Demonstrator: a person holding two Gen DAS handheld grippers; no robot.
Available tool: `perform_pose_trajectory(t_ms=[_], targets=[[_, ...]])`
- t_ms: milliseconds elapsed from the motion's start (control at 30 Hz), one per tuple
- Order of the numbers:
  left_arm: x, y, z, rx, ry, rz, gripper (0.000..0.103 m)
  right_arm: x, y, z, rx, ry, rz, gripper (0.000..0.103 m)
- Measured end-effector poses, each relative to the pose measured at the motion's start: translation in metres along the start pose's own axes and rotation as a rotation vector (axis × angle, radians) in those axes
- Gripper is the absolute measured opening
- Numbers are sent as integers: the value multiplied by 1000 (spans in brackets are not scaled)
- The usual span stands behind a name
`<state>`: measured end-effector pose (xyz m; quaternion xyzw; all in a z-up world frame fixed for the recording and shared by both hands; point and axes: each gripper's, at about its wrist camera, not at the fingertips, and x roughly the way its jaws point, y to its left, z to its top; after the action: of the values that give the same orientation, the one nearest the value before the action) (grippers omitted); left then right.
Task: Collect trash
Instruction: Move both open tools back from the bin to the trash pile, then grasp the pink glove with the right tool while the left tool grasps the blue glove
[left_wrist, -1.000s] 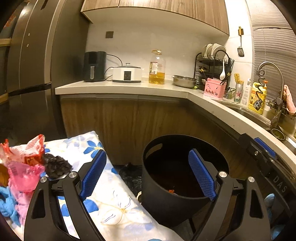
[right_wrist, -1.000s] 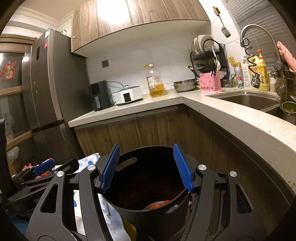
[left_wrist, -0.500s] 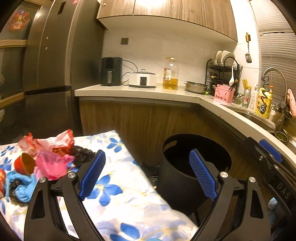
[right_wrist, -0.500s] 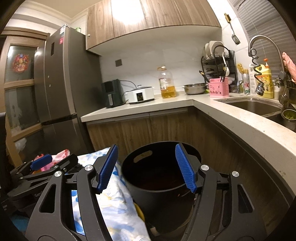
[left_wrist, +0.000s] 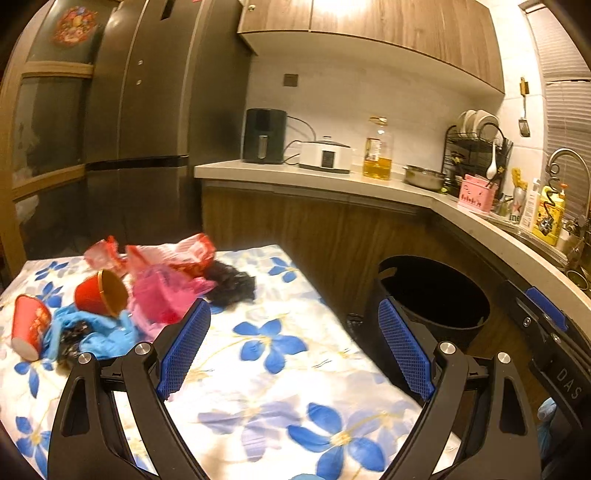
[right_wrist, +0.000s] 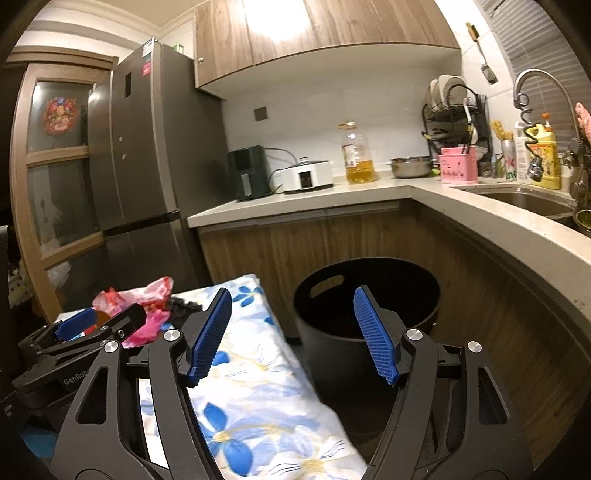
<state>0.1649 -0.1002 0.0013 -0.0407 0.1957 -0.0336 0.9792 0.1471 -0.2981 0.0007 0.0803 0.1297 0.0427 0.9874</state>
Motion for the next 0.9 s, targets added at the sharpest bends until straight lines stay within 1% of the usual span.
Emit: perform_pose_trajectory(t_ms=[133,233,567,733,900], targets=[[-5,17,-5,-12,-2,39,89,5,17,-4,-13,14,35,68],[-8,32,-10,-19,-5,81,89,10,29,-7,-15,24,60,68],[-11,106,-35,-90,5,269,89,36,82,-29,-51,81,171,68],[-12,138,-43,-130,16,327,89,55,111,-44,-71,135,225,68],[-18,162,-46,-165,5,368,89,72,141,-56,-94,185,285,68]])
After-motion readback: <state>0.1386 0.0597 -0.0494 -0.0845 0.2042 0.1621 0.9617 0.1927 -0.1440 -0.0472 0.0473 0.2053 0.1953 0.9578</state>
